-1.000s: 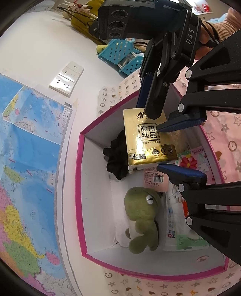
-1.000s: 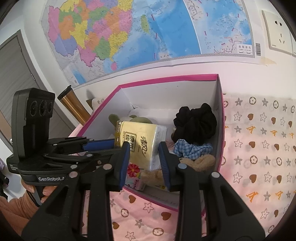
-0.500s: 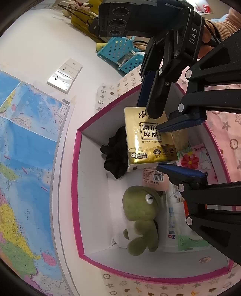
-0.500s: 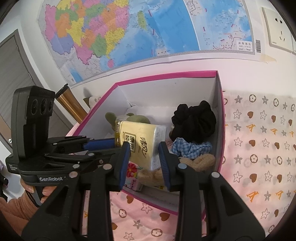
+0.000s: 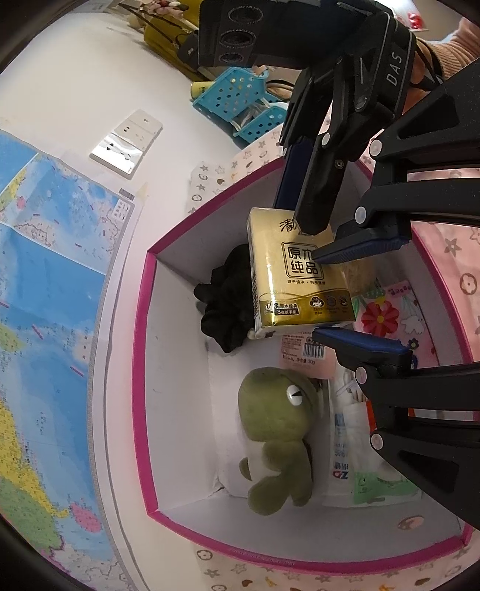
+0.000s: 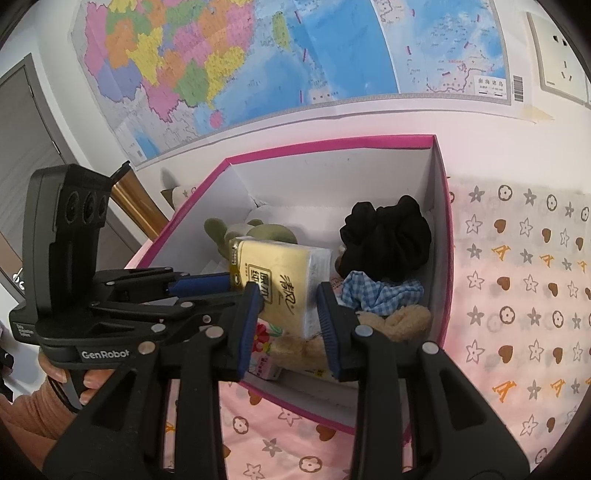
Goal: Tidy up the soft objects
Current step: 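Carry the yellow tissue pack over the pink box and lower it inside, then open the right gripper to drop the yellow pack into the box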
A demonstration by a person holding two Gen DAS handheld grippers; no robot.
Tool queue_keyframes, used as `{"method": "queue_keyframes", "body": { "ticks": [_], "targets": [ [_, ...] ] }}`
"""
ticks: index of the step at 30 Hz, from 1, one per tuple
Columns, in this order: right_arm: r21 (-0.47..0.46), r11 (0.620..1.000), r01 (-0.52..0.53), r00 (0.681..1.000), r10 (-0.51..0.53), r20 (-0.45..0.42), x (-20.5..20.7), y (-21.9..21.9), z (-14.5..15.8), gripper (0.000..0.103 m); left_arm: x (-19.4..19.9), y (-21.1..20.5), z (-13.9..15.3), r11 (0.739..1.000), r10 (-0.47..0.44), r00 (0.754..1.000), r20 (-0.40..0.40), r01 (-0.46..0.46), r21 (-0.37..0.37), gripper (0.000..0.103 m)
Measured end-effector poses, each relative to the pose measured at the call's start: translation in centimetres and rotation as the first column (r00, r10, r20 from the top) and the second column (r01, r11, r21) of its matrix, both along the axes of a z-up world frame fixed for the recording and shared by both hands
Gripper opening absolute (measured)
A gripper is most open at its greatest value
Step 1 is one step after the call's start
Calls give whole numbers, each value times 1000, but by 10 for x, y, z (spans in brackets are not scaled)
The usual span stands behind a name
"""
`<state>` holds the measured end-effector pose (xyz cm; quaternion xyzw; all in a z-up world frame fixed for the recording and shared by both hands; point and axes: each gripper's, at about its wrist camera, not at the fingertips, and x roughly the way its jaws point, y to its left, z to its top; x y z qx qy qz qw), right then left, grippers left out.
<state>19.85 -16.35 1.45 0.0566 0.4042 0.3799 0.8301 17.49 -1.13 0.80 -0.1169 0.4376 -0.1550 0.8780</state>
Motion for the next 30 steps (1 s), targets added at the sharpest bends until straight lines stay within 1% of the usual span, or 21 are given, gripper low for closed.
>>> {"method": "queue_keyframes", "body": {
  "ticks": [22,30],
  "targets": [
    [-30,1000,-2,1000,2,-22,6,5,-5,35,13,3,-9,1000,5,999,-47,-5,-11,35],
    [-58,998,6,1000,-7,-12,7,10,-6,36,19,4,-13,1000,5,998,-66,-6,-13,35]
  ]
}}
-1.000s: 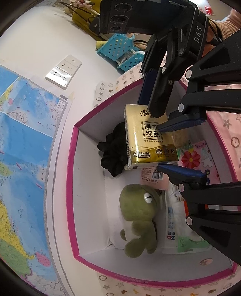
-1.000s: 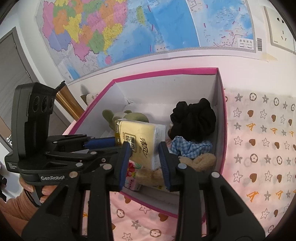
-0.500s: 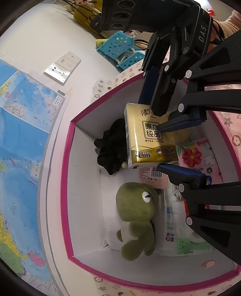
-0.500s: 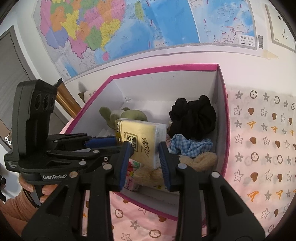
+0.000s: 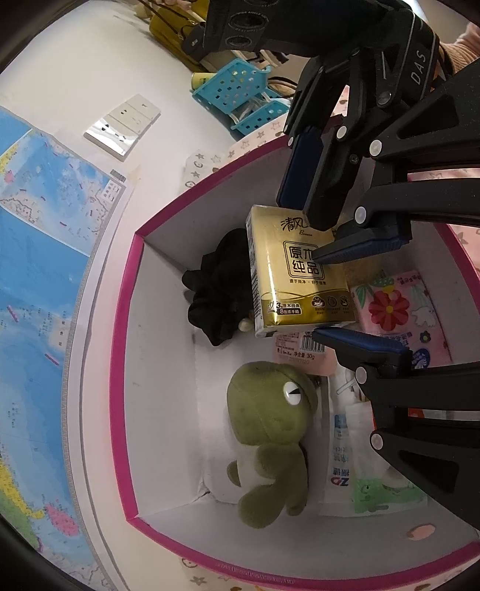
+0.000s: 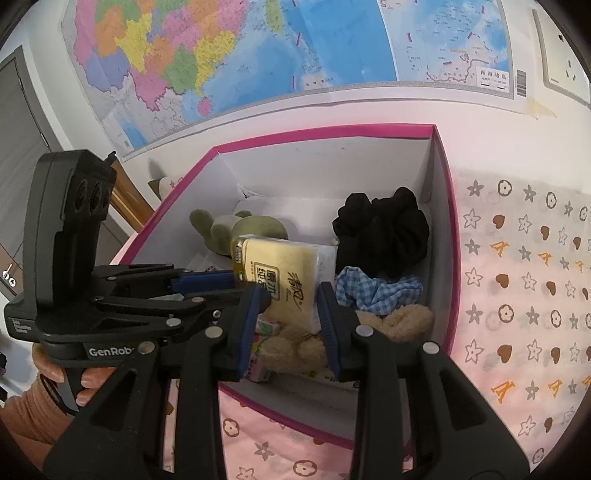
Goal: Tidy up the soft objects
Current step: 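Open the right gripper to drop the yellow pack into the box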
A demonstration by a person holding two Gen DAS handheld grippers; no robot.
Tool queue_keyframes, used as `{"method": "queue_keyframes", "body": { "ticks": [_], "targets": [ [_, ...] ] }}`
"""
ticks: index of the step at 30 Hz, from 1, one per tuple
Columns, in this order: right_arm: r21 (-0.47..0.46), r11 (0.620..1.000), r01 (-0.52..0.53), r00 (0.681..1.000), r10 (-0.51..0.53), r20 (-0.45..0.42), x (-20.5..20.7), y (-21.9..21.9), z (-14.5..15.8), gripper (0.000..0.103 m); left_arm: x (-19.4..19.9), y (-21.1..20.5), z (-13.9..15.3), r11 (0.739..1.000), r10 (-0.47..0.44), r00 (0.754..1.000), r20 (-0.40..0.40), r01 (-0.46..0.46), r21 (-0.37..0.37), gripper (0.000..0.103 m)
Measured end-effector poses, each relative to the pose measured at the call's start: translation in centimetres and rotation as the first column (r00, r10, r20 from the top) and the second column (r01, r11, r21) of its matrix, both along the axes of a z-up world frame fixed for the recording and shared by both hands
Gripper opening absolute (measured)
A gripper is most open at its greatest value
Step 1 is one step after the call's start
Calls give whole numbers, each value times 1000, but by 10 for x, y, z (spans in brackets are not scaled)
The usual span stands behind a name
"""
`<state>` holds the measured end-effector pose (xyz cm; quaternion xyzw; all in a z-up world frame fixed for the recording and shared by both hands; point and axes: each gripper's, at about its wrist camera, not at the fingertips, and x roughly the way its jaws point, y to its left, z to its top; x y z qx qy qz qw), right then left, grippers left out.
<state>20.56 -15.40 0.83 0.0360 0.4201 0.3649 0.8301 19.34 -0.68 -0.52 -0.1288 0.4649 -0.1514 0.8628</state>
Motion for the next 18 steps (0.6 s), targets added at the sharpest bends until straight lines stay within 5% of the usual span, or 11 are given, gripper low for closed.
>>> {"method": "queue_keyframes", "body": {
  "ticks": [18],
  "targets": [
    [-9,1000,6,1000,-6,-6,4,5,-1,39,7,0,-8,1000,12,1000,-28,-12,3,35]
  ]
}}
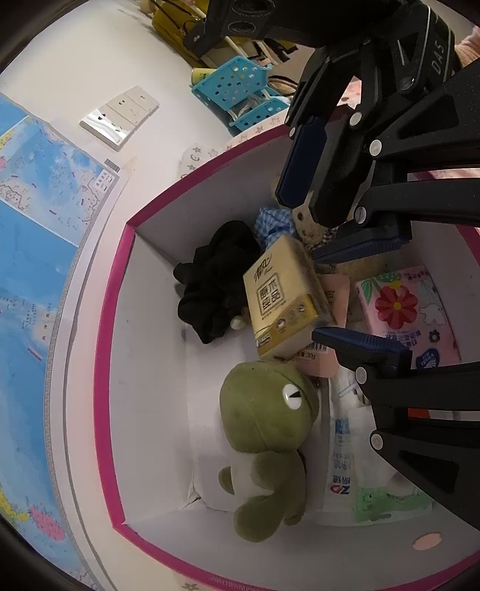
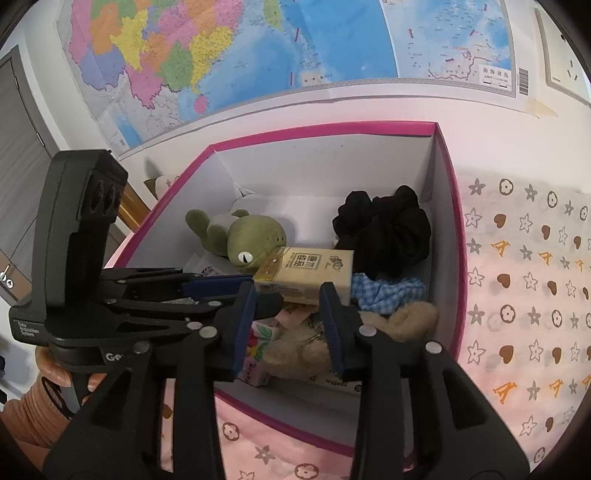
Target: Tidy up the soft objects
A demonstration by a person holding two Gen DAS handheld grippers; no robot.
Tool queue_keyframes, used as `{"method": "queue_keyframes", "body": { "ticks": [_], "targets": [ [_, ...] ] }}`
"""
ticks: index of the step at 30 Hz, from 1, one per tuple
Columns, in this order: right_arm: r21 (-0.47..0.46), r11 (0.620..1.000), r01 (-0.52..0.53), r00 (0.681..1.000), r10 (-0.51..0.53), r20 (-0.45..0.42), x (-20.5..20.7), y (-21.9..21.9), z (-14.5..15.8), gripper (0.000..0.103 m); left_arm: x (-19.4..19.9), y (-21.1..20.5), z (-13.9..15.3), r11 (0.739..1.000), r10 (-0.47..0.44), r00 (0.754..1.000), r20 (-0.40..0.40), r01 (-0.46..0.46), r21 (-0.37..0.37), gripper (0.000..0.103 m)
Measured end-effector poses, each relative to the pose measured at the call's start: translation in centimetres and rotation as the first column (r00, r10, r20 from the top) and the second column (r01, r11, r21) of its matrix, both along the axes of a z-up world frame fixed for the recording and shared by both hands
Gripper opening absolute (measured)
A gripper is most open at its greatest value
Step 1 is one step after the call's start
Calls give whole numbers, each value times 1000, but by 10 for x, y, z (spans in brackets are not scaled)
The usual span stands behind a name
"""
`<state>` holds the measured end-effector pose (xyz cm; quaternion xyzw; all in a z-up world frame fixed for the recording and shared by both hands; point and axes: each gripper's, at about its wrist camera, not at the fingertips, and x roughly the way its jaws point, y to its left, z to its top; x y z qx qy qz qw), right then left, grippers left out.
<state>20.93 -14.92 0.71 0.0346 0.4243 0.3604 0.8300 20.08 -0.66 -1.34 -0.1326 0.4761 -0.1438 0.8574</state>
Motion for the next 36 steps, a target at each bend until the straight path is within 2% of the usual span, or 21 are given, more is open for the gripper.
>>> {"method": "queue_keyframes", "body": {
  "ticks": [2,3,8,10,12,14,16,17,20,22,31,36],
  "targets": [
    [5,1000,1,1000,-1,3,-2,-1,1,41,-4,1,1,1000,12,1000,14,-12,13,39],
    [6,1000,1,1000,-1,8,-3,-1,1,42,-7,1,3,1000,15,999,29,-15,15,45],
    [19,1000,0,997,-2,74,-21,-9,10,56,-39,5,23,995,49,986,162,-62,77,67],
    [26,1000,-4,993,1,114,-33,-12,16,60,-54,8,31,993,57,975,216,-78,93,81],
    [22,1000,-10,987,6,161,-48,-13,21,64,-72,12,39,988,77,961,267,-109,107,87],
    [10,1000,-11,978,9,207,-64,-14,24,75,-92,17,43,982,108,945,310,-150,115,90],
    [-2,1000,-13,969,13,248,-79,-15,23,78,-110,20,44,976,126,932,340,-178,128,101],
    [-3,1000,-8,963,9,269,-88,-16,23,80,-120,23,44,971,144,922,359,-203,130,103],
    [-11,1000,17,954,-13,298,-109,-19,17,93,-142,26,43,958,173,908,382,-245,148,103],
    [-17,999,28,955,-21,295,-118,-21,12,96,-153,27,40,944,208,900,383,-287,163,103],
    [-16,998,60,960,-54,276,-146,-25,3,96,-182,30,30,928,270,897,351,-339,153,103],
    [-15,998,63,962,-56,269,-157,-25,1,96,-192,21,28,911,264,894,361,-355,212,103]
  ]
}}
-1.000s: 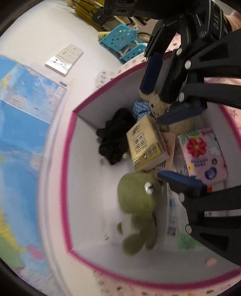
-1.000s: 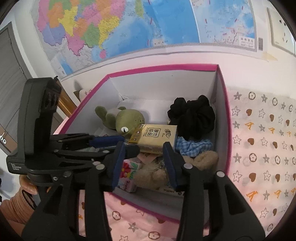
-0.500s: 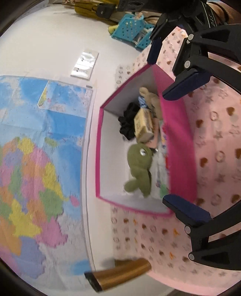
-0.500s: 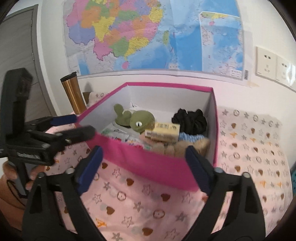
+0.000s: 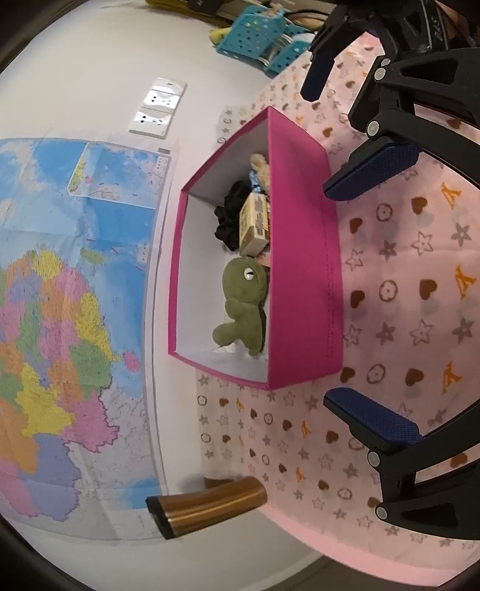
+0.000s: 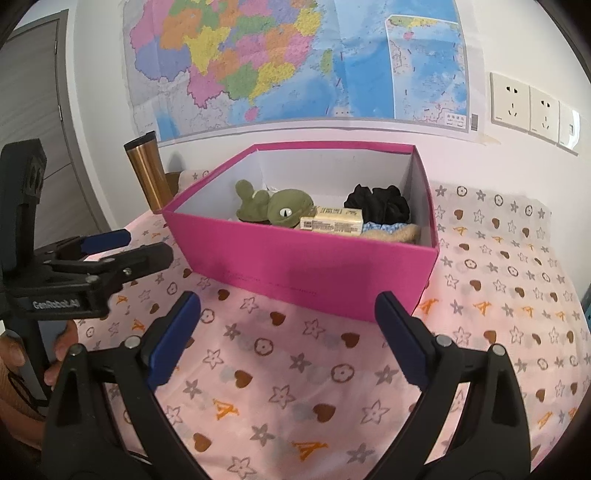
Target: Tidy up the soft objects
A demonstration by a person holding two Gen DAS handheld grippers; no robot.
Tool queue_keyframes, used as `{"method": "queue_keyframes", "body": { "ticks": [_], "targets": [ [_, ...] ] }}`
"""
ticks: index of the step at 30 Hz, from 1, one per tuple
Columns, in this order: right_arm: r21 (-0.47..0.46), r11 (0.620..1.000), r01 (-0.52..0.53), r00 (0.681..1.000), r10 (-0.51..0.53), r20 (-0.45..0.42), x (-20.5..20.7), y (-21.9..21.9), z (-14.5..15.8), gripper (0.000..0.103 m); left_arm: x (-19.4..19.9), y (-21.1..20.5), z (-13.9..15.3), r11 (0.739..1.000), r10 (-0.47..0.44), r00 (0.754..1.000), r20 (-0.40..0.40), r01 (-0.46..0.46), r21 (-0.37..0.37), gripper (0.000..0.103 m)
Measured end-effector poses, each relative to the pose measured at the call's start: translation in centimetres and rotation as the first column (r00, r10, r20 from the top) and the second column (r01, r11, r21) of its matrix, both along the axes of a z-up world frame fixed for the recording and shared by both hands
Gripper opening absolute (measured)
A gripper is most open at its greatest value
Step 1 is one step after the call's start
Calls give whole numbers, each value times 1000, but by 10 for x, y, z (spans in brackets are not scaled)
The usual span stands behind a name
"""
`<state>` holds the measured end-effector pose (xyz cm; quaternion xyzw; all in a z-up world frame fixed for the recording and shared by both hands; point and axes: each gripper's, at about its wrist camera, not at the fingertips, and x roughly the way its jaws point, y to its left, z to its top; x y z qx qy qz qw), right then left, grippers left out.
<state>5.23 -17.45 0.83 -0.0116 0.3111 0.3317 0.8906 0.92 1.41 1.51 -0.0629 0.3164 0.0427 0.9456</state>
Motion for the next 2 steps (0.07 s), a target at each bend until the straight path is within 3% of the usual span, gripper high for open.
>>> {"method": "queue_keyframes", "body": {
  "ticks": [2],
  "targets": [
    [-1,1000,-1,1000,1,-1,-5,0,-1,96,-3,-1,-2,1000,-6,1000,-11,6,-6,103]
  ]
}}
